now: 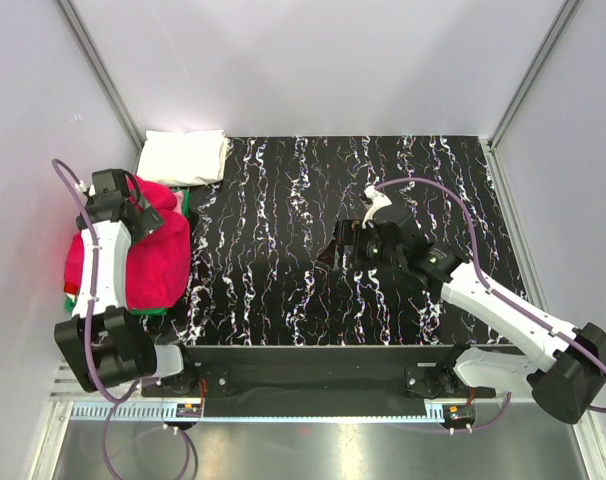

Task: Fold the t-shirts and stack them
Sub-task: Grab the tshirt from the pile

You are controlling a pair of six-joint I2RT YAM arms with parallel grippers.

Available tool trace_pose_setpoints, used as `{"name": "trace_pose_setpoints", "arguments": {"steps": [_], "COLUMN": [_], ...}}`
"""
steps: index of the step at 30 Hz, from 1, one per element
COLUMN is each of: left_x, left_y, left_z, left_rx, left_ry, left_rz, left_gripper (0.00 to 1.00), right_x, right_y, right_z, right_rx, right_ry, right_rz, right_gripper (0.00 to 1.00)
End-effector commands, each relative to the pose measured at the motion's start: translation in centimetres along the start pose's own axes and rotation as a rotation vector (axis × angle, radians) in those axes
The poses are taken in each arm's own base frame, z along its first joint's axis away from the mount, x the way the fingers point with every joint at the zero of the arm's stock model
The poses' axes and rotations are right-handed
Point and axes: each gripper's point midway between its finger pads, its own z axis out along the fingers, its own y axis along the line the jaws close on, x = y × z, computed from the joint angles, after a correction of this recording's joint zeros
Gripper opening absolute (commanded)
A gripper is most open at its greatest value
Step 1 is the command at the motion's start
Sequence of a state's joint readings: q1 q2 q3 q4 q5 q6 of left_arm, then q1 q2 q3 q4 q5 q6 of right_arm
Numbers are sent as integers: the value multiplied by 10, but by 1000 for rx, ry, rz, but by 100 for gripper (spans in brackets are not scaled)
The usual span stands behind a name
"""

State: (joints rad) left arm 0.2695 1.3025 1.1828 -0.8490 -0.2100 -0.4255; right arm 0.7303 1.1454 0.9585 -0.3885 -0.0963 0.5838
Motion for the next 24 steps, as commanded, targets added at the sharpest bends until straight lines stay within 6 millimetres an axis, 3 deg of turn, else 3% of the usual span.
{"name": "trace_pose_setpoints", "arguments": {"steps": [1, 2, 3, 4, 6, 9, 12, 13, 15, 16, 19, 20, 22, 23, 24], "left_x": [-29, -32, -38, -39, -44, -60, -84, -101, -108, -123, -129, -135, -128, -135, -136], "left_y": [-10, -11, -10, -10, -12, -17, -32, -40, -67, -82, -121, -138, -168, -175, -182], "left_z": [12, 20, 22, 28, 29, 12, -39, -70, -107, -143, -204, -248, -284, -330, -349], "left_rx": [37, 32, 29, 20, 21, 43, 130, 179, 303, 399, 569, 695, 891, 1016, 1092], "left_ry": [-85, -81, -86, -79, -81, -109, -220, -288, -326, -379, -448, -495, -447, -500, -505], "left_rz": [-65, -67, -75, -74, -76, -88, -99, -104, -69, -59, 8, 33, 74, 92, 111], "left_gripper": [84, 73, 46, 27, 0, 0, 0, 0, 0, 0, 0, 0, 0, 0, 0], "right_x": [-4, -2, 0, 0, 1, 0, -2, -3, -12, -16, -38, -53, -65, -81, -84], "right_y": [5, 4, 3, 3, 0, -3, -4, -3, -2, -2, 1, 5, 1, -1, -8], "right_z": [-8, -8, -8, -9, -10, -13, -14, -15, -18, -19, -31, -39, -49, -59, -66], "right_rx": [-31, -28, -26, -24, -14, 3, 7, 9, 22, 28, 60, 76, 122, 163, 208], "right_ry": [-27, -21, -17, -17, -18, -29, -36, -39, -65, -78, -146, -191, -224, -281, -291], "right_rz": [-3, -1, -4, -2, -6, -9, -14, -14, -13, -21, -37, -51, -67, -61, -58], "right_gripper": [100, 100, 100, 100, 100, 100, 100, 100, 100, 100, 100, 100, 100, 100, 100]}}
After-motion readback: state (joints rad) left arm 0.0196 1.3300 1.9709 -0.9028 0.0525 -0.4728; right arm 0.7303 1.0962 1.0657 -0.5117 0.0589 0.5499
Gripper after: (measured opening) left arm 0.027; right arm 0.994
